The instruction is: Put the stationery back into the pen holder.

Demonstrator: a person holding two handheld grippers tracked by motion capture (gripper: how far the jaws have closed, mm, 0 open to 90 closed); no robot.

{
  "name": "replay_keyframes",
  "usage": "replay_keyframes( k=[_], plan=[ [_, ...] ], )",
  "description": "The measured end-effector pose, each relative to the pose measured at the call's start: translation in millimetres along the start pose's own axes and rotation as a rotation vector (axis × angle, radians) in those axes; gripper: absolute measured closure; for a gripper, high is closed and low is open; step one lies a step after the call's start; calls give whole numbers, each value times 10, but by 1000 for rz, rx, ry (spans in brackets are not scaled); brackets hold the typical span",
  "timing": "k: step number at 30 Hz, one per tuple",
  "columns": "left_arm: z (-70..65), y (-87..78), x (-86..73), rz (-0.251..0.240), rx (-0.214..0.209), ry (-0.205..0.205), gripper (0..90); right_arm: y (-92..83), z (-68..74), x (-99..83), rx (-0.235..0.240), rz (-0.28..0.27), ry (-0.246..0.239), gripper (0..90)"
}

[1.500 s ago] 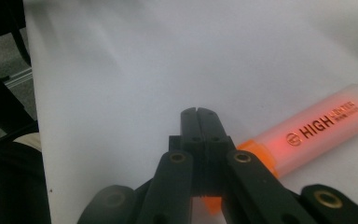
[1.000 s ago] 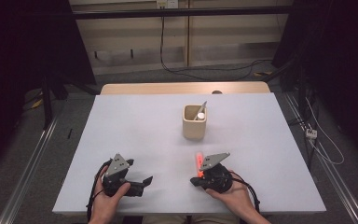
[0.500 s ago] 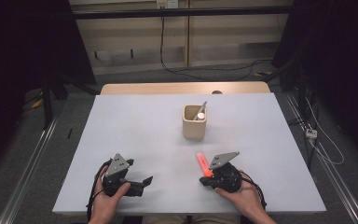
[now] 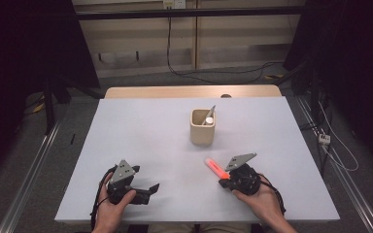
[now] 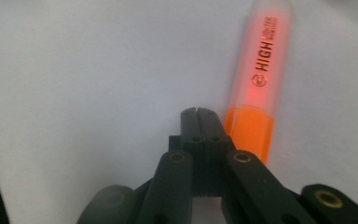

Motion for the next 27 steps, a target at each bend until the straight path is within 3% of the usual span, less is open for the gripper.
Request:
replay_keyframes(
  k=[6,8,14,22,27],
  plan=[
    [14,-3,2,0,5,-4,52,-47,-168,-39,-33,-1,22,900],
    [7,2,4,-1,2,-2,53,-63,-223,-50,-69,-1,22,900],
    [5,0,2,-2,2,-2,52,-72,-315,-52,-95,-3,29,900],
    [-1,8,0,3,-3,-1,53,-67,-379,-42,-112,-9,36,900],
    [4,-2,5,-3,-1,-3,53,-73,-380,-45,-96,-15,26,900]
  ],
)
Point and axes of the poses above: each handheld gripper's, and its own axes: y roughly forward along the jaws, x roughly out of its top, z roughly to its left, the point moved 5 cm from there along y, roughly forward along the jaws, and after that the axes turned 1 degree about y, right-handed, at the moved point
